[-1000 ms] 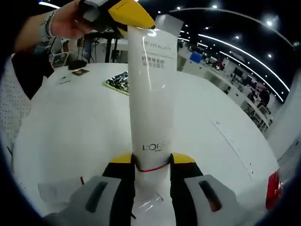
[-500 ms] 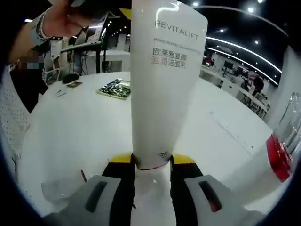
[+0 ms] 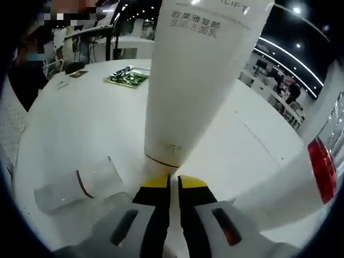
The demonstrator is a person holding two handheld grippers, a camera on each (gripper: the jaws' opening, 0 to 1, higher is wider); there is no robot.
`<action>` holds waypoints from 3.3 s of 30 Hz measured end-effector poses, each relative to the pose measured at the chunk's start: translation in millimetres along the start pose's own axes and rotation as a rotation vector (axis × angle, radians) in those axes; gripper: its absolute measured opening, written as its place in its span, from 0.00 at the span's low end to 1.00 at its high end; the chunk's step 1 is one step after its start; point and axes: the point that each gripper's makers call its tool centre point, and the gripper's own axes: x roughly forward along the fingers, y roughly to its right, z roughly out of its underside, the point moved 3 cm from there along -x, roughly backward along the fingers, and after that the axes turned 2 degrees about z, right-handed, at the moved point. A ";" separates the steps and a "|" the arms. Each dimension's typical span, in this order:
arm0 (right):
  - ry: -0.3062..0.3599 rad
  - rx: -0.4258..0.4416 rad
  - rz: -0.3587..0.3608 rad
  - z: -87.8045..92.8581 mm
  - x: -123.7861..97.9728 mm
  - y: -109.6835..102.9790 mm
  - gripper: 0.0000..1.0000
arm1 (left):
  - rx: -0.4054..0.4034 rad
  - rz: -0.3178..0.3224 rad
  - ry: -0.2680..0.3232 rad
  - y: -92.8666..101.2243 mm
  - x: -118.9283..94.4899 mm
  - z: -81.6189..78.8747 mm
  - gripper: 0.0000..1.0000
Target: Arrange the skincare products in the storage area until every visible bottle or jar stands upright without overlapping.
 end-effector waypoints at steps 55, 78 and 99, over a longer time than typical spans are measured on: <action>0.214 0.274 -0.082 -15.9 -29.9 -9.0 0.26 | 0.002 -0.079 -0.153 -38.5 31.4 97.9 0.17; 0.363 0.751 0.152 55.8 -108.7 16.1 0.32 | 0.095 -0.034 -0.128 -58.5 62.0 111.8 0.20; 0.342 0.685 0.196 47.5 -84.7 47.6 0.38 | 0.247 0.102 -0.187 -73.5 72.3 105.9 0.21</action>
